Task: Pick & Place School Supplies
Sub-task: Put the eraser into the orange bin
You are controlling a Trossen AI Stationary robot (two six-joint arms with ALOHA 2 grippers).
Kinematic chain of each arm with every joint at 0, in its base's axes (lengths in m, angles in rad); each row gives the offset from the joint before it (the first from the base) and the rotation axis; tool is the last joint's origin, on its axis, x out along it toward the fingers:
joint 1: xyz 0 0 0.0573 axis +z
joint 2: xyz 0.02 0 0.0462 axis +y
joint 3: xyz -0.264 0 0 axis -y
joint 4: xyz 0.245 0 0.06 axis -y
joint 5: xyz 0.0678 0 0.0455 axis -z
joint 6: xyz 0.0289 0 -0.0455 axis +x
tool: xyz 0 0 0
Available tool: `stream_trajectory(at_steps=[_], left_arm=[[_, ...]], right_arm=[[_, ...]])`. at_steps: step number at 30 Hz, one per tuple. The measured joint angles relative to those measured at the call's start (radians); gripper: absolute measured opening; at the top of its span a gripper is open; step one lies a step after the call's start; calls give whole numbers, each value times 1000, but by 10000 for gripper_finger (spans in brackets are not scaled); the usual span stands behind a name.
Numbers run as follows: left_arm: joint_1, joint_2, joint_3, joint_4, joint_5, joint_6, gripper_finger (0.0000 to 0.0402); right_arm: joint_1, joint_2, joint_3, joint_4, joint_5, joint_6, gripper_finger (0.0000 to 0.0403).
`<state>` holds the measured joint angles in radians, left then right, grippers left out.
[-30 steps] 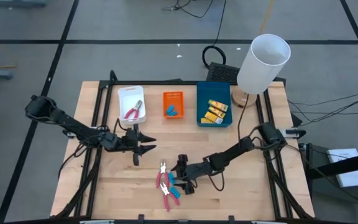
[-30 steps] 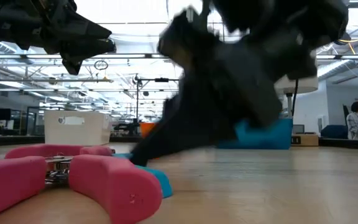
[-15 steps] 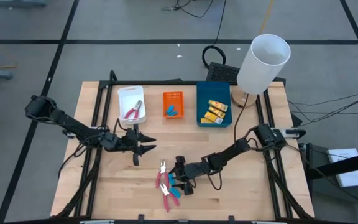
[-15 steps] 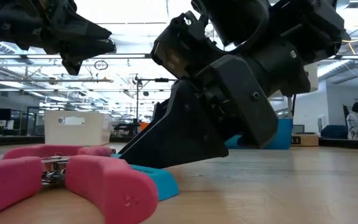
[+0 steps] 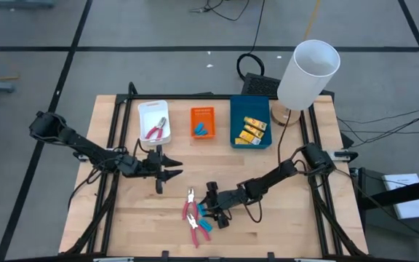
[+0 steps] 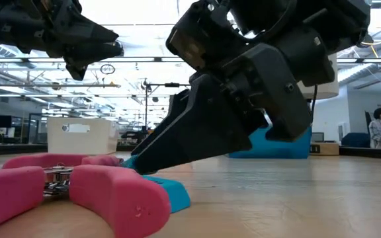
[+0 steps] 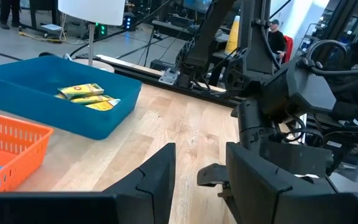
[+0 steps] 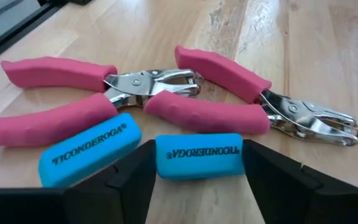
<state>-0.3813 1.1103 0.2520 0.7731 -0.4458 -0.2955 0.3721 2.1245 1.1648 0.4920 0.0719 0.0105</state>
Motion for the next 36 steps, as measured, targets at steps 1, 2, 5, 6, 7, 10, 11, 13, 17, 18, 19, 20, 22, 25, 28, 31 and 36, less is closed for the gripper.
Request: stream_trajectory(at_steps=[1,2,5,6,7,10,11,13,17,18,19,20,22,25,28,31,36], left_arm=[[0,0,0,0,0,-2,147],[0,0,0,0,0,-2,147],[0,0,0,0,0,-2,147],[0,0,0,0,0,-2,147],[0,0,0,0,0,-2,147],[0,0,0,0,0,-4,147],[0,0,0,0,0,-6,147],[0,0,0,0,0,-6,147],[0,0,0,0,0,-7,147],[0,0,0,0,0,-7,147],[0,0,0,0,0,-7,147],[0,0,0,0,0,-7,147],[0,0,0,0,0,-8,147],[0,0,0,0,1,-10,147],[0,0,0,-3,0,-10,147],[0,0,0,-5,-1,-14,147],[0,0,0,-5,-4,-15,147]], right_arm=[[0,-7,0,-13,0,0,222],[2,-18,-1,-31,0,0,219],[3,-35,-1,-56,4,-2,207],[3,-35,-1,-62,4,-2,202],[3,-35,-1,-72,4,-1,198],[3,-31,-2,-72,4,28,188],[3,-23,-1,-63,5,39,186],[2,-16,0,-57,9,60,186],[-3,-14,1,-67,43,123,202],[-3,-14,1,-81,72,141,208],[-3,-14,1,-97,101,154,214],[-3,-14,2,-120,127,157,220],[-1,-21,4,-186,182,157,228],[-3,-34,5,-268,247,176,232],[-3,-57,2,-319,288,224,233],[-3,-69,0,-313,291,258,233],[7,-62,-1,-249,249,265,233]])
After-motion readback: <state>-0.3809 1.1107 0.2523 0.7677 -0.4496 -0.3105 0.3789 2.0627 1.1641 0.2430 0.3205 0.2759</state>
